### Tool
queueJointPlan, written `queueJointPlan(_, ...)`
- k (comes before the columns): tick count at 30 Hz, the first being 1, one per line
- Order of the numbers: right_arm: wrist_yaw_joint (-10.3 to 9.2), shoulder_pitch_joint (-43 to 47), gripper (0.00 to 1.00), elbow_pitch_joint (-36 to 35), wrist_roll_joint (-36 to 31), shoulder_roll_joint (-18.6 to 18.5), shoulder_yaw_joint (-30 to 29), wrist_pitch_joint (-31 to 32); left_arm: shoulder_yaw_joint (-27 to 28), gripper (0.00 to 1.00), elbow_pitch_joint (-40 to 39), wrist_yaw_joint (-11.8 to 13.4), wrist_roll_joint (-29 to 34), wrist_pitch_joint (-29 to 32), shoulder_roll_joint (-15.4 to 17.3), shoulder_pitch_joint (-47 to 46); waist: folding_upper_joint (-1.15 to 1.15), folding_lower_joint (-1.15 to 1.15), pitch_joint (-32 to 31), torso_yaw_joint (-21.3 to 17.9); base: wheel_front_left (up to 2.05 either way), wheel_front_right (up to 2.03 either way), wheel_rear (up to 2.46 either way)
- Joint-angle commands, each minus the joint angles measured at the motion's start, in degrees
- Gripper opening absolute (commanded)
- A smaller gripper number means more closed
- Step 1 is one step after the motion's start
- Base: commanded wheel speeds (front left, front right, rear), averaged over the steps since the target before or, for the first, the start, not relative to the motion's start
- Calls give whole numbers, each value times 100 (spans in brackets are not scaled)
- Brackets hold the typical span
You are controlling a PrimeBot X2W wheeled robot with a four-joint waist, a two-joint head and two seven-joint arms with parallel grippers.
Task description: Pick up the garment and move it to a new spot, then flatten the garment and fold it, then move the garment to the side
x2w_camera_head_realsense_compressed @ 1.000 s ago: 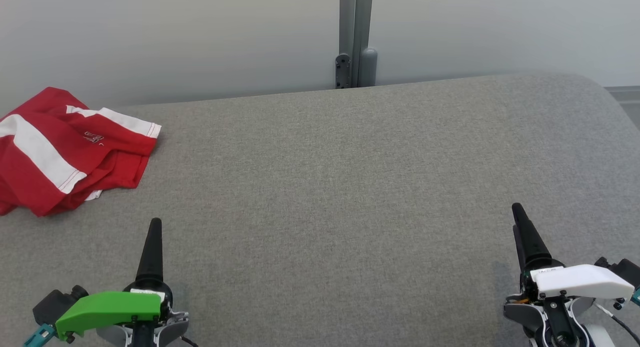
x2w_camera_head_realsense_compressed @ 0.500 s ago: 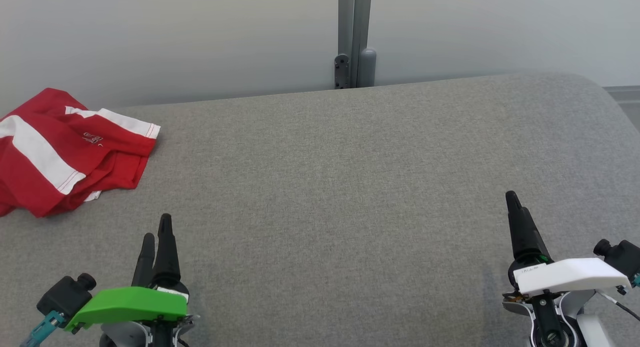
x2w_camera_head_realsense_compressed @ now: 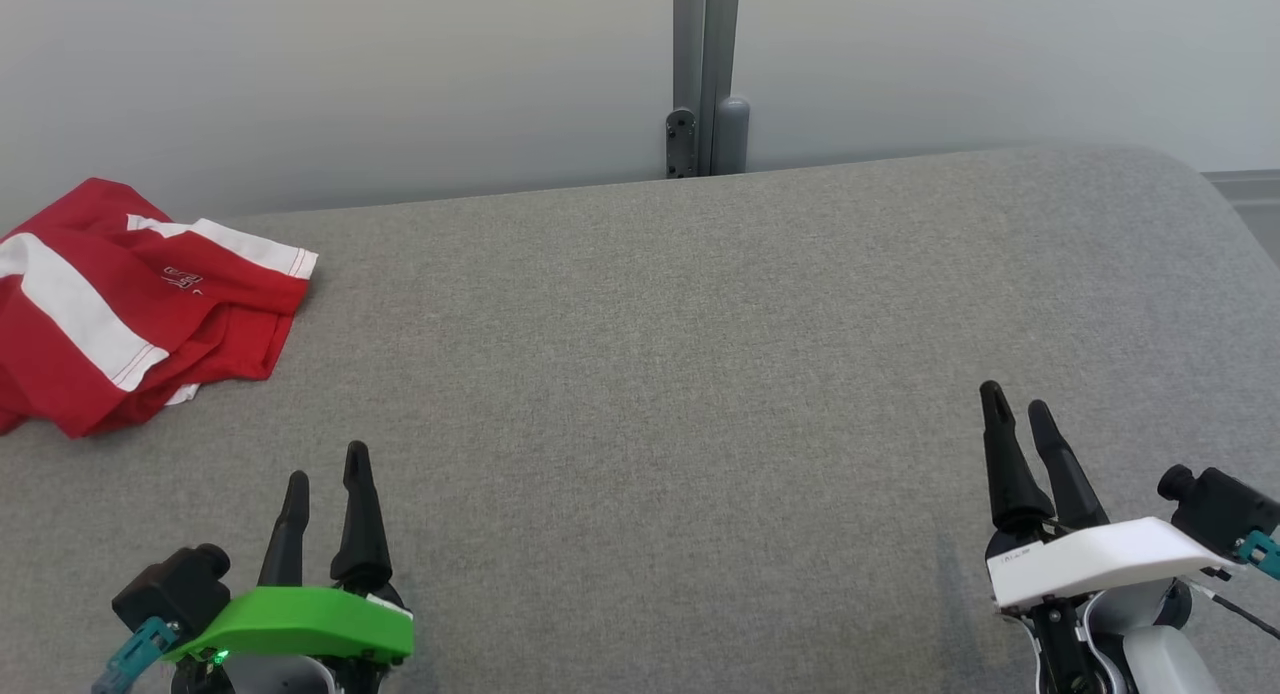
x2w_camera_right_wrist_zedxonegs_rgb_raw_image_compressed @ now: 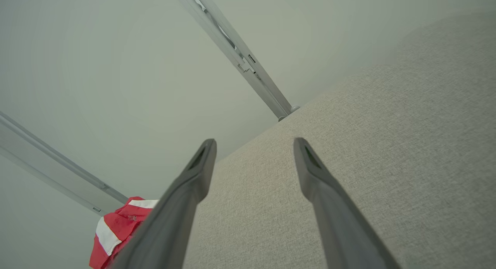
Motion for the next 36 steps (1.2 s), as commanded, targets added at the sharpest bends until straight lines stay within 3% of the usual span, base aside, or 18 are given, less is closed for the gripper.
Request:
queueJointPlan(1, 3, 14, 100, -103, -203, -37, 28, -63, -21, 100, -52, 39, 240, -59, 42, 2, 0, 0, -1, -1, 0, 0, 0)
queueJointPlan(13, 3, 61, 100, 57, -1202, -44, 159, -249, -169, 100, -25, 101, 1092, -242, 49, 77, 0, 0, -18, -12, 0, 0, 0)
queueJointPlan(36, 4, 37, 100, 94, -2457, -56, 332, -556, -370, 100, 108, 195, 2141, -543, 62, 168, 0, 0, -48, -33, 0, 0, 0)
